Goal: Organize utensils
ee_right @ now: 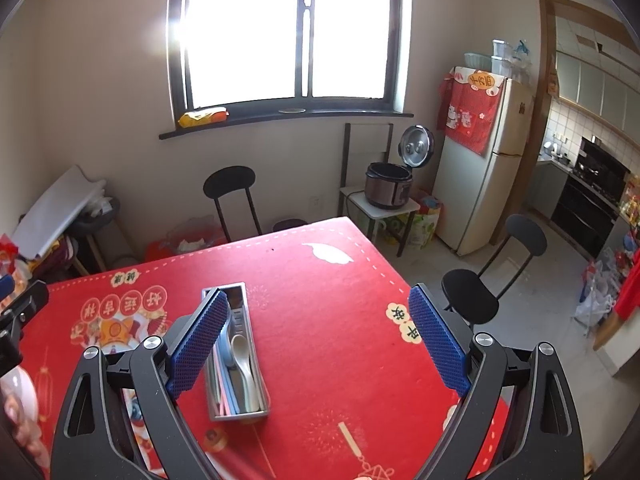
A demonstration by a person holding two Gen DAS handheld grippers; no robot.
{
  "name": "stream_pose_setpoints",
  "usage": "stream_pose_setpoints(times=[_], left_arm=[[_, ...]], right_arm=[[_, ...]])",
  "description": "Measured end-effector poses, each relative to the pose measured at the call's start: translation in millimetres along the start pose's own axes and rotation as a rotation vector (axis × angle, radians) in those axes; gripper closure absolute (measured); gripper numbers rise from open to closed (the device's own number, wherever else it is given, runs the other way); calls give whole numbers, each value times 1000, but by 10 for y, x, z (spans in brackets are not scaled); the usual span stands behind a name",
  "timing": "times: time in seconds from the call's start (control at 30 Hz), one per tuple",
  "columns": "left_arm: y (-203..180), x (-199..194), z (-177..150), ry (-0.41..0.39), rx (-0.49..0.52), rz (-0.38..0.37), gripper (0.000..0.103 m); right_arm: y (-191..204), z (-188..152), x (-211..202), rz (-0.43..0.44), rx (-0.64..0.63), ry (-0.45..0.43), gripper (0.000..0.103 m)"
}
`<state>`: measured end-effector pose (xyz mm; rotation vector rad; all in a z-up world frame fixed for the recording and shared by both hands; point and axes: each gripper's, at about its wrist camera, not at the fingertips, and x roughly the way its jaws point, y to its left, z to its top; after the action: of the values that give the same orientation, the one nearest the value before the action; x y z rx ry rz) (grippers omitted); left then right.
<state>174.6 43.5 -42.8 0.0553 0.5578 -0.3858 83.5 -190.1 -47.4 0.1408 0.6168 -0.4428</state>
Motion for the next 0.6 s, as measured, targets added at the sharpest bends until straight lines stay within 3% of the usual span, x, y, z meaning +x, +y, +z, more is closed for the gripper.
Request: stream_pose_setpoints(times=[0.6], left_arm=[[41, 81, -8, 28, -7, 18, 6]], right_arm=[[13, -9, 71, 8, 0, 14, 14]])
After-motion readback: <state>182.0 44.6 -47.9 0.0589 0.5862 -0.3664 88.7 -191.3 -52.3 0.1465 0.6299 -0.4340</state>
